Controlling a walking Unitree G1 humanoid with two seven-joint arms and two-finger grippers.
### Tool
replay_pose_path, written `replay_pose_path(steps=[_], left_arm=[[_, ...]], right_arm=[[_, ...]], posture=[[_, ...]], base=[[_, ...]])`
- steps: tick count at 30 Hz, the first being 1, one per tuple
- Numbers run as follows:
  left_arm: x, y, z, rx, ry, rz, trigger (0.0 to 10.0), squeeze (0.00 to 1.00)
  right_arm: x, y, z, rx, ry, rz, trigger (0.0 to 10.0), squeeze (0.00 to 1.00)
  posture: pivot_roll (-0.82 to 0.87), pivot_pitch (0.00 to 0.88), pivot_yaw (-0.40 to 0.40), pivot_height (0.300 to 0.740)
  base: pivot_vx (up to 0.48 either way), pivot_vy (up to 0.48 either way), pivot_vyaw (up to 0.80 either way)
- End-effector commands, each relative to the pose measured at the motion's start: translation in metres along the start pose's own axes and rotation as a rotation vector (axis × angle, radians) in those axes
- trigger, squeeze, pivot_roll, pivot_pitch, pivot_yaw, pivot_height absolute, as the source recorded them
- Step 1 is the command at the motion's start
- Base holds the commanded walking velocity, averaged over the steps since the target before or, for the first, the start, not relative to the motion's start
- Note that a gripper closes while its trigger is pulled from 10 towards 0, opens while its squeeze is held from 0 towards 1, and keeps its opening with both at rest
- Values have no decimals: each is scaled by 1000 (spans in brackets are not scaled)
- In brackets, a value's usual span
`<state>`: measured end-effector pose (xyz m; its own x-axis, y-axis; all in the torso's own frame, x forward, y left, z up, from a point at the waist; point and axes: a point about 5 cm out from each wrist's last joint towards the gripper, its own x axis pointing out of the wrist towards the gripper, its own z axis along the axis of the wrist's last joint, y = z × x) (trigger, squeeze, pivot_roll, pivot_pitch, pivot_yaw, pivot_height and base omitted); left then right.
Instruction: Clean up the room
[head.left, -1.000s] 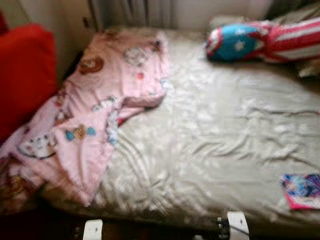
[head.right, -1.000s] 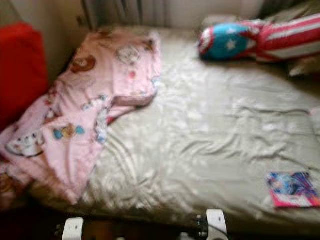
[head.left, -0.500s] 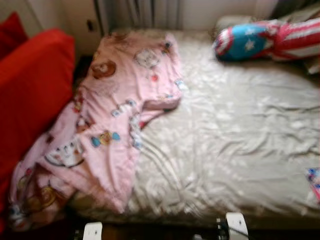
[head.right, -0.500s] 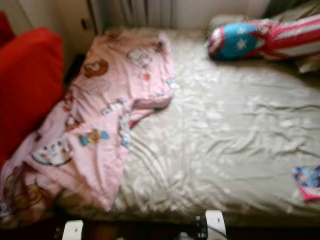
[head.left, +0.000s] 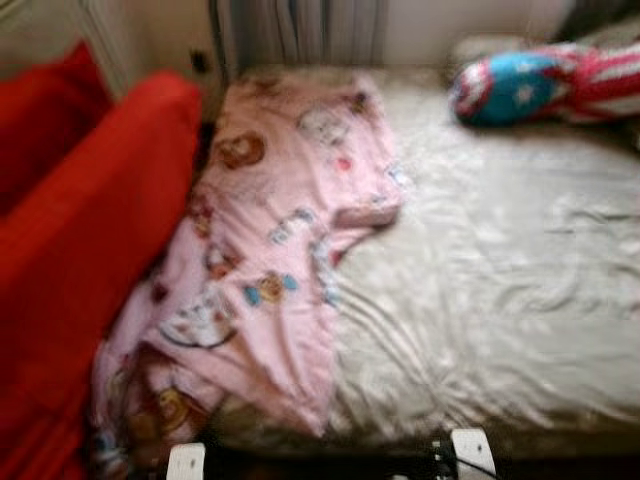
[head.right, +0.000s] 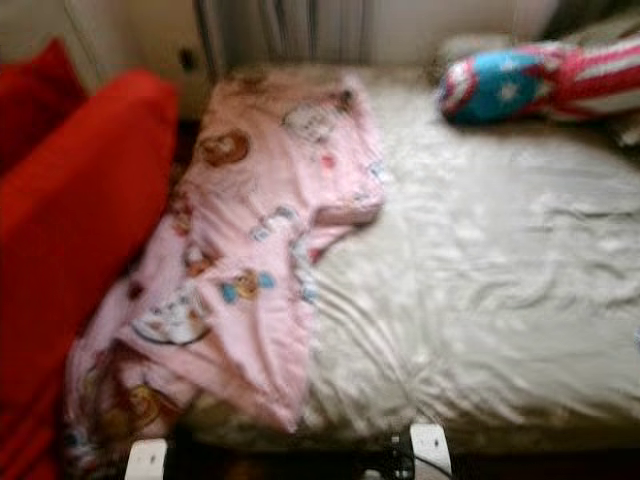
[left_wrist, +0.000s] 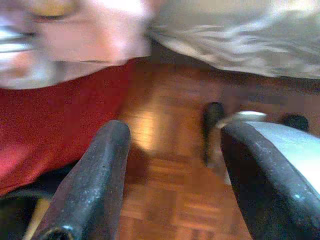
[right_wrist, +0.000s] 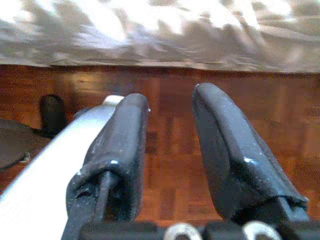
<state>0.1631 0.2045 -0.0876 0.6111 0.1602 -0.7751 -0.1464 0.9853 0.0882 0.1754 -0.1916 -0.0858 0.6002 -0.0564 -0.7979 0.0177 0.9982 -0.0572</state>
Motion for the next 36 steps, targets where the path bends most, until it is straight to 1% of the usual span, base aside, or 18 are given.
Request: replay_pose_path(steps=[1, 6, 25, 28, 29, 31, 33, 36], left_arm=[[-3, -2, -12, -5, 42, -4, 10000, 0], [-2, -2, -9, -7, 28, -3, 10000, 0], [-1, -6, 1, -23, -25, -6, 10000, 0], [0, -9, 7, -22, -57, -12, 10000, 0], [1, -10, 12, -32, -80, -16, 10000, 0], [1, -11, 14, -37, -87, -18, 10000, 0], [3, -14, 25, -57, -130, -34, 10000, 0], [3, -15, 29, -72, -149, -37, 10000, 0]], right_arm=[[-3, -7, -13, -1, 45, -18, 10000, 0], [-3, -7, -12, -9, 39, -14, 10000, 0], [-3, -6, -9, -3, 22, 0, 10000, 0], [-3, -6, -9, -3, 18, 4, 10000, 0], [-3, -5, -8, 2, 11, 9, 10000, 0], [-3, -5, -8, 4, 7, 11, 10000, 0], [-3, -4, -6, 26, -19, 30, 10000, 0], [-3, -4, -4, 31, -35, 43, 10000, 0]], posture=[[-99, 169, -2, 740], [-98, 176, -5, 740], [-93, 192, -7, 740], [-96, 193, -8, 740], [-97, 194, -10, 740], [-96, 194, -10, 740], [-91, 194, -12, 740], [-94, 194, -14, 740]], base=[[0, 0, 0], [0, 0, 0], [0, 0, 800], [0, 0, 800], [0, 0, 519], [0, 0, 519], [0, 0, 0], [0, 0, 0]])
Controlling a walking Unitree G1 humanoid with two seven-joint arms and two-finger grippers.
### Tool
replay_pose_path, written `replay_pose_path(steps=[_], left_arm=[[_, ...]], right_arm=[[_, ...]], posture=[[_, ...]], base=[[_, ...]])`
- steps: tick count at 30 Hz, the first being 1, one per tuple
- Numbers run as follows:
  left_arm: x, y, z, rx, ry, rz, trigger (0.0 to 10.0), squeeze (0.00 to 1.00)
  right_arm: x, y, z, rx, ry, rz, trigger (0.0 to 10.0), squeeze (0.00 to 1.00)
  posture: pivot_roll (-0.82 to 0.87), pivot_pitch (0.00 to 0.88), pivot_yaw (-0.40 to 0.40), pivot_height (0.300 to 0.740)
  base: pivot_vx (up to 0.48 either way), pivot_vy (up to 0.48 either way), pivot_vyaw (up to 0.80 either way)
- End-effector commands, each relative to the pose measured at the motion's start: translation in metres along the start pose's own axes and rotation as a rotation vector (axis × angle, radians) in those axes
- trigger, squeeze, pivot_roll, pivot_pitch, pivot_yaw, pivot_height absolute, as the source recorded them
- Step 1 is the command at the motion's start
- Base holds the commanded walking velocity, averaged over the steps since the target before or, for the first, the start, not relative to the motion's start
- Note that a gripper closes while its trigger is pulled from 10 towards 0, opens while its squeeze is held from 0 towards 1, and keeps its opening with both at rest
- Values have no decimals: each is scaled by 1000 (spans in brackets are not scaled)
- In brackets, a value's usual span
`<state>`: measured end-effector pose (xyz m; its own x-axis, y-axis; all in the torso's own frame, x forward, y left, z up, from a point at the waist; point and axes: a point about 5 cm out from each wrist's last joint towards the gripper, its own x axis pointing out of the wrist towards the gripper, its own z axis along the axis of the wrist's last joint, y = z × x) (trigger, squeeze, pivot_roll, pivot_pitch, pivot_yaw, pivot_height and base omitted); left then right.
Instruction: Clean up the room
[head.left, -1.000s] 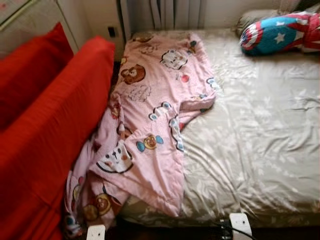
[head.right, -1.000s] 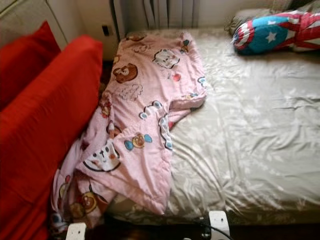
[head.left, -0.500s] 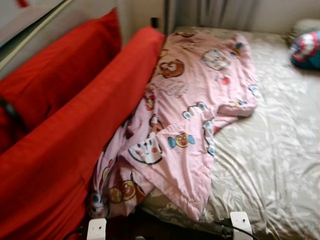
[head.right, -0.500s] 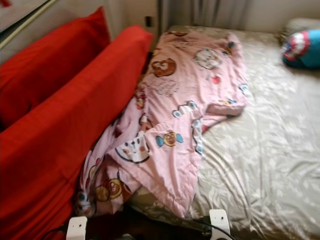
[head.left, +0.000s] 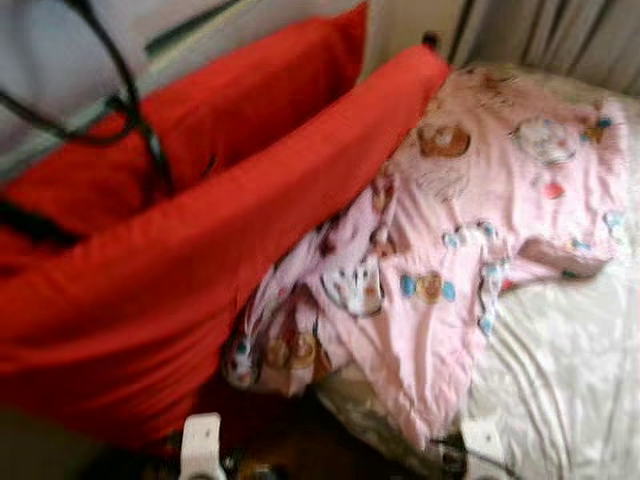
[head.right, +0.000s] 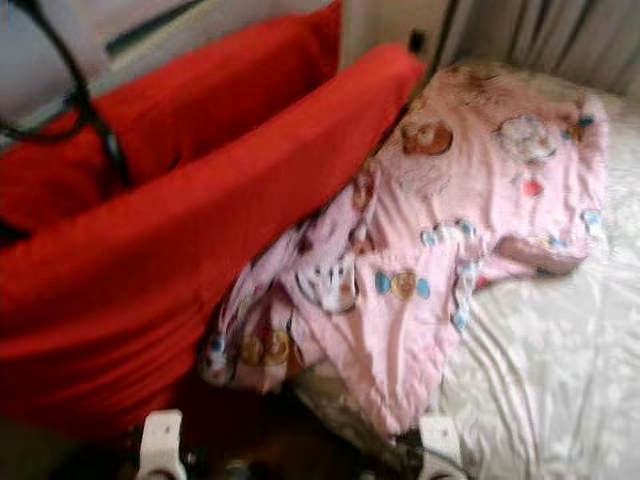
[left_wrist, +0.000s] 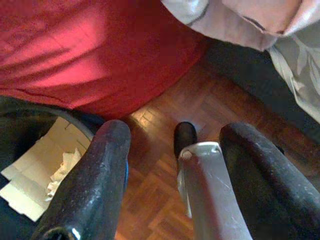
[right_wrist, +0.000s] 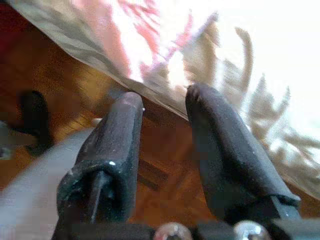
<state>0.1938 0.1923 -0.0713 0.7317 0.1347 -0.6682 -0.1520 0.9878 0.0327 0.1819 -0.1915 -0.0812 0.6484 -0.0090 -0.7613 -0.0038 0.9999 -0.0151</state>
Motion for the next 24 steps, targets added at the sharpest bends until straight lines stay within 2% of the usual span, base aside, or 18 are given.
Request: replay_pose_path(steps=[1, 8, 18, 24], left_arm=[[-1, -1, -4, -31, 6, 1, 10000, 0], [-1, -3, 0, -60, -27, 2, 10000, 0], [-1, -4, 3, -70, -55, -1, 10000, 0], [2, -5, 20, -71, -133, -12, 10000, 0]], right_arm=[[-4, -4, -11, 19, 20, -2, 10000, 0], [-4, -4, -7, -16, -18, 7, 10000, 0], [-4, -5, -7, -5, -22, 1, 10000, 0], [-5, -5, -4, 38, -69, -3, 10000, 0]], posture=[[-94, 194, -15, 740], [-94, 197, -22, 740], [-96, 198, -23, 740], [-97, 201, -23, 740]], base=[[0, 0, 0], [0, 0, 0], [0, 0, 711], [0, 0, 0]])
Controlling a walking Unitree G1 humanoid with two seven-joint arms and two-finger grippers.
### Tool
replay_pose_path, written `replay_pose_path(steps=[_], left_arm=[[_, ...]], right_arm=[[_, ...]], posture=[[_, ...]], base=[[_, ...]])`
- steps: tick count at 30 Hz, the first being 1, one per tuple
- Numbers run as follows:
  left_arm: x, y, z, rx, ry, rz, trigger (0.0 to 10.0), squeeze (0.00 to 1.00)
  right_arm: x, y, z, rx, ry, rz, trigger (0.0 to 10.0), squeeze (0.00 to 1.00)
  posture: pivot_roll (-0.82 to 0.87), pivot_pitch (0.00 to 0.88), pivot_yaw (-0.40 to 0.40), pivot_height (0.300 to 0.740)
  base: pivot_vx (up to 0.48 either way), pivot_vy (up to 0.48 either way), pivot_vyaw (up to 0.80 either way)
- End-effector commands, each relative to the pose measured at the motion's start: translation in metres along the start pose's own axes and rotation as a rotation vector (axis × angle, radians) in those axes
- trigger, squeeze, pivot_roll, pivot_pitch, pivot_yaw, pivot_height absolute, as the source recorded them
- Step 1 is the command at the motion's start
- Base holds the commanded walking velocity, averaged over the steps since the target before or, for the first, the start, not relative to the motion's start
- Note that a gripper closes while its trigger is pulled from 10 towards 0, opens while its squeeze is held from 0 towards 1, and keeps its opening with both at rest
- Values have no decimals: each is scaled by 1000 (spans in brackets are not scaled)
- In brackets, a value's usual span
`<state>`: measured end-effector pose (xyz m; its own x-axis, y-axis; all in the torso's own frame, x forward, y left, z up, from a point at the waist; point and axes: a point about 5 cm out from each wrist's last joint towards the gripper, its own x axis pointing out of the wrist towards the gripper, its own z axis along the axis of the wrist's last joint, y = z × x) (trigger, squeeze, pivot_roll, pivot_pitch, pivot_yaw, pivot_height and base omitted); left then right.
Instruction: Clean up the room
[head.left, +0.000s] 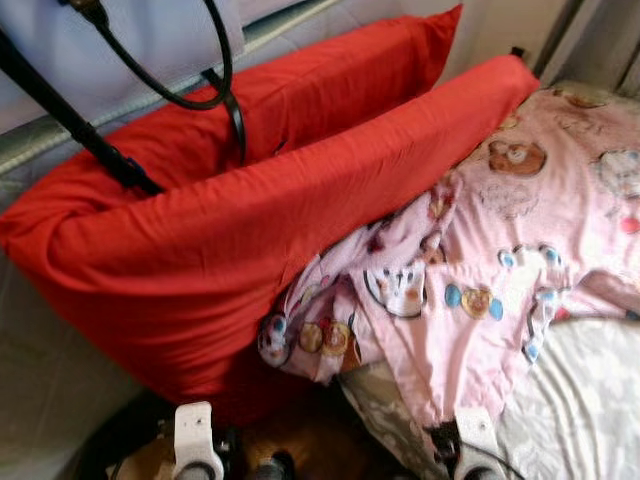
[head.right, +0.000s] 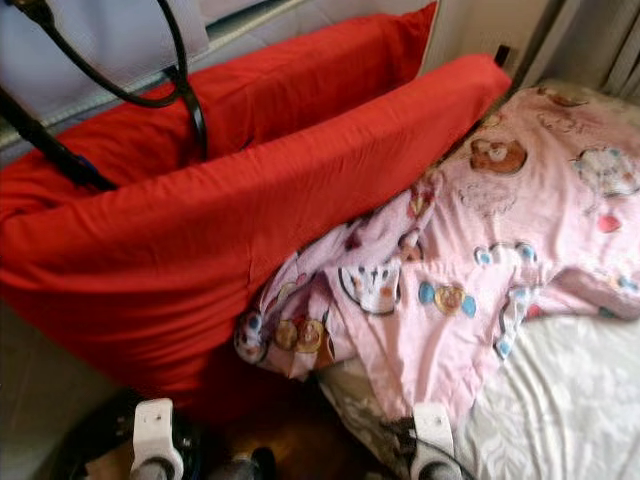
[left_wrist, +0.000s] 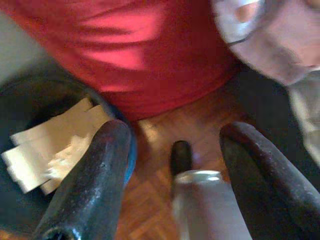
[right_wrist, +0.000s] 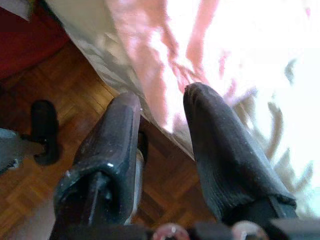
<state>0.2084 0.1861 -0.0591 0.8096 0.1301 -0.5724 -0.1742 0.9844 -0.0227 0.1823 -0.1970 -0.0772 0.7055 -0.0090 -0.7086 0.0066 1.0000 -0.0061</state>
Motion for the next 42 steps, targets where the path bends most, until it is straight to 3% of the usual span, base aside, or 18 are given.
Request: replay_pose_path(steps=[1, 7, 18, 19, 20, 22, 23, 26, 30, 36, 42], left_arm=[[1, 2, 6, -16, -30, 1, 10000, 0], [8, -5, 42, -23, -203, -40, 10000, 0], [2, -3, 59, -4, -327, -55, 10000, 0], [2, -3, 60, -3, -330, -57, 10000, 0], [2, -3, 60, 0, -332, -60, 10000, 0], [1, -4, 61, 9, -340, -69, 10000, 0], [0, -4, 61, 10, -344, -72, 10000, 0], [-1, -5, 64, 18, -351, -84, 10000, 0], [-2, -6, 66, 28, -359, -93, 10000, 0], [-3, -6, 67, 28, -367, -95, 10000, 0], [-5, -6, 66, 29, -365, -99, 10000, 0]], right_arm=[[-3, 0, -6, 29, -5, -2, 10000, 0], [-4, 1, 1, 65, -87, 6, 10000, 0], [-5, 1, -1, 103, -107, -55, 10000, 0], [-1, 2, 12, 89, -155, -56, 10000, 0], [5, 6, 45, 62, -277, -59, 10000, 0], [5, 15, 112, -83, -571, -90, 10000, 0], [3, 19, 113, -91, -600, -82, 10000, 0], [3, 23, 106, -19, -591, -50, 10000, 0], [3, 21, 115, 51, -614, -22, 10000, 0], [4, 20, 121, 28, -600, -24, 10000, 0], [2, 19, 119, 5, -608, -24, 10000, 0]], posture=[[-97, 201, -23, 740], [-92, 207, -13, 740], [-79, 220, 22, 740], [-79, 220, 22, 735], [-84, 222, 27, 730], [-85, 219, 32, 715], [-85, 217, 34, 715], [-86, 213, 37, 715], [-90, 207, 38, 715], [-89, 199, 34, 715], [-91, 197, 34, 677]], base=[[0, 0, 0], [0, 0, 0], [0, 0, 0], [0, 0, 0], [0, 0, 0], [0, 0, 0], [0, 0, 0], [0, 0, 0], [0, 0, 0], [0, 0, 0], [0, 0, 0]])
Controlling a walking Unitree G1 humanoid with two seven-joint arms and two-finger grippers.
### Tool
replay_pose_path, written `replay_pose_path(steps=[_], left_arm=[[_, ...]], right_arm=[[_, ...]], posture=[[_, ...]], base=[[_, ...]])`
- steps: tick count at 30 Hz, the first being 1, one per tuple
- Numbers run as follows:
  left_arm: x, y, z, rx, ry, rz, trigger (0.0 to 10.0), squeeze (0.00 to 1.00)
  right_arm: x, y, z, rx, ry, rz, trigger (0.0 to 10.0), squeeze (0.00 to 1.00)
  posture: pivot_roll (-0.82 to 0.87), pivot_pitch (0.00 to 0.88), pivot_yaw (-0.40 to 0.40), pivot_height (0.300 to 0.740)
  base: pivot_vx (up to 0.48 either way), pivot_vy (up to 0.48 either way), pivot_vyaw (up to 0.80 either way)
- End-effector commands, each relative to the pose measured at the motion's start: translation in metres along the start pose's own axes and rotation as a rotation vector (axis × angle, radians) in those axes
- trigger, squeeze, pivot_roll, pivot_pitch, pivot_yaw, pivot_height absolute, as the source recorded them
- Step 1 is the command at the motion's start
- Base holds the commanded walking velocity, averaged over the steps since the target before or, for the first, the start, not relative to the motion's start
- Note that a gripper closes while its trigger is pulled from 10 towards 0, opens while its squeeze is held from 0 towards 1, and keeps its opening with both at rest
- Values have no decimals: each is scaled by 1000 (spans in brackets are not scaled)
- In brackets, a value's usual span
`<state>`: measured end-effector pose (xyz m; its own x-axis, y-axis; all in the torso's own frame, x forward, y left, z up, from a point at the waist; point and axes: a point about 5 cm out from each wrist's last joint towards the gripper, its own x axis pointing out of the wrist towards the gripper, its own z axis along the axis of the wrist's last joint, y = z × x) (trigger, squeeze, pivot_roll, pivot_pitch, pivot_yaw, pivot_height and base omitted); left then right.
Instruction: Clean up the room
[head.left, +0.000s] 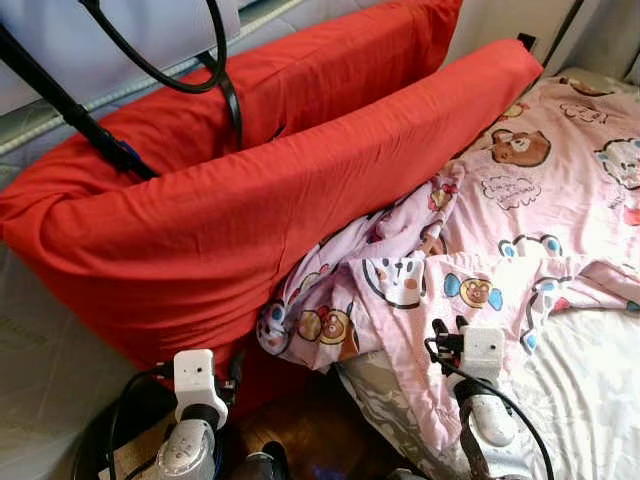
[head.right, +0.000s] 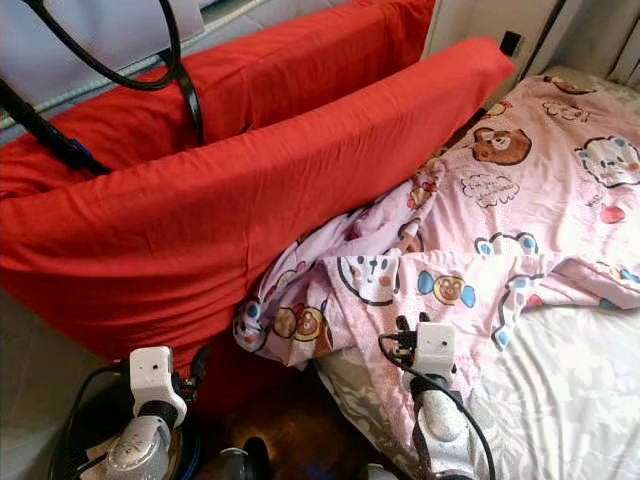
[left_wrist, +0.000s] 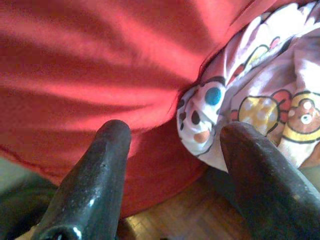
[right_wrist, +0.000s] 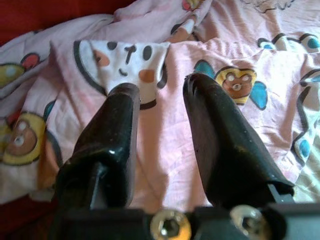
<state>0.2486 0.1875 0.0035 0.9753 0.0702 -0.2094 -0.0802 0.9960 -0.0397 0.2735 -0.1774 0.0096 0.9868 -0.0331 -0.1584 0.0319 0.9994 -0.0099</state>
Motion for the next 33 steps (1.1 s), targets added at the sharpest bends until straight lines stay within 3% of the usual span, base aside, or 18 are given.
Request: replay_pose_path(steps=[1, 14, 17, 33], left_arm=[[-5, 1, -7, 5, 32, -7, 10000, 0], [-5, 3, -4, 11, 35, -9, 10000, 0], [-5, 3, -5, 13, 40, -11, 10000, 0], [-5, 3, -3, 12, 39, -13, 10000, 0]], right_arm=[[-5, 0, -5, 9, 13, -6, 10000, 0], [-4, 8, -9, 18, 58, 2, 10000, 0], [-4, 9, -6, 21, 29, 6, 10000, 0], [-1, 10, -4, 30, 40, -16, 10000, 0]], posture=[[-90, 196, 37, 677], [-83, 215, 42, 672], [-81, 218, 43, 652], [-67, 229, 51, 652]], base=[[0, 0, 0], [0, 0, 0], [0, 0, 0], [0, 0, 0]])
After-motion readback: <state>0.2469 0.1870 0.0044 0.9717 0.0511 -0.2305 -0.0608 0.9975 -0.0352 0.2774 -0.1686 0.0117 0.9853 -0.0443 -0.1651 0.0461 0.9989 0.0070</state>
